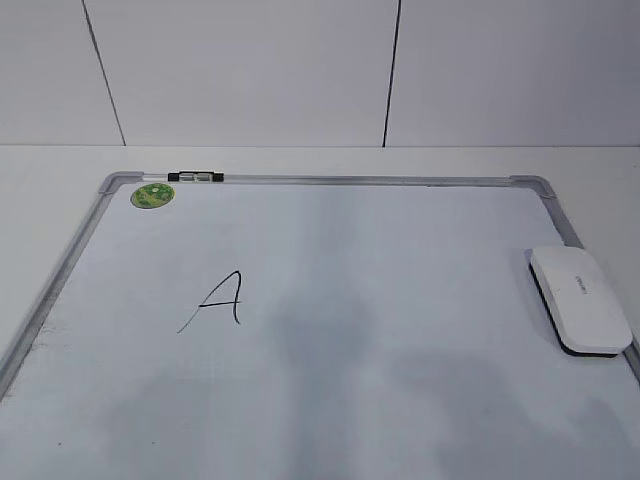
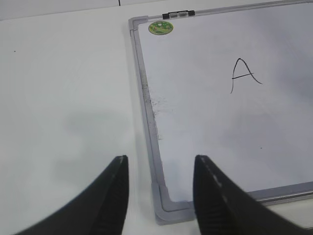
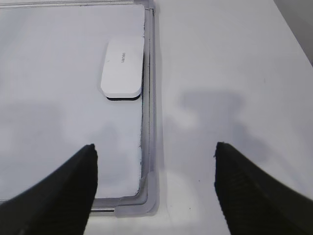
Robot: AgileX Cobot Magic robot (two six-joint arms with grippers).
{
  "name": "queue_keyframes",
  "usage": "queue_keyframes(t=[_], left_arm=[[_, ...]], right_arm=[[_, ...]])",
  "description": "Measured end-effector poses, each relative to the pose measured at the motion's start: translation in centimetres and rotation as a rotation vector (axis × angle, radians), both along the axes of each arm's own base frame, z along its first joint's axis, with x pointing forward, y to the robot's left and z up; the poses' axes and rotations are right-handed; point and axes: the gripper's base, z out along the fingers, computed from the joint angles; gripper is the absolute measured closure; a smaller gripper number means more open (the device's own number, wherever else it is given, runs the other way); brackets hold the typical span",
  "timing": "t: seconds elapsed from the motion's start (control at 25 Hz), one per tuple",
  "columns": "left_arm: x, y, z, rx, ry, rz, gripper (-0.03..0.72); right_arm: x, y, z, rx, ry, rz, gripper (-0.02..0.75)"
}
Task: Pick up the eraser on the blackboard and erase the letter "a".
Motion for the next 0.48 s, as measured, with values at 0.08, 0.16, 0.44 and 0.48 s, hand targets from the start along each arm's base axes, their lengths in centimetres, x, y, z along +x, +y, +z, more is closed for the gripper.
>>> queue_keyframes(t=[0.08,0.16,0.44,0.48], left_arm=[[0.00,0.00,0.00,0.000,0.000,0.000,0.364],[0.00,0.00,0.00,0.000,0.000,0.000,0.376],[0.00,0.00,0.00,0.000,0.000,0.000,0.400],[0.00,0.00,0.00,0.000,0.000,0.000,0.400]], right_arm=[[0.00,0.00,0.00,0.000,0.000,0.000,0.145],[0.00,0.00,0.00,0.000,0.000,0.000,0.145],[-0.01,0.00,-0.01,0.000,0.001,0.000,0.137],[-0.01,0.00,-0.01,0.000,0.001,0.000,0.139]])
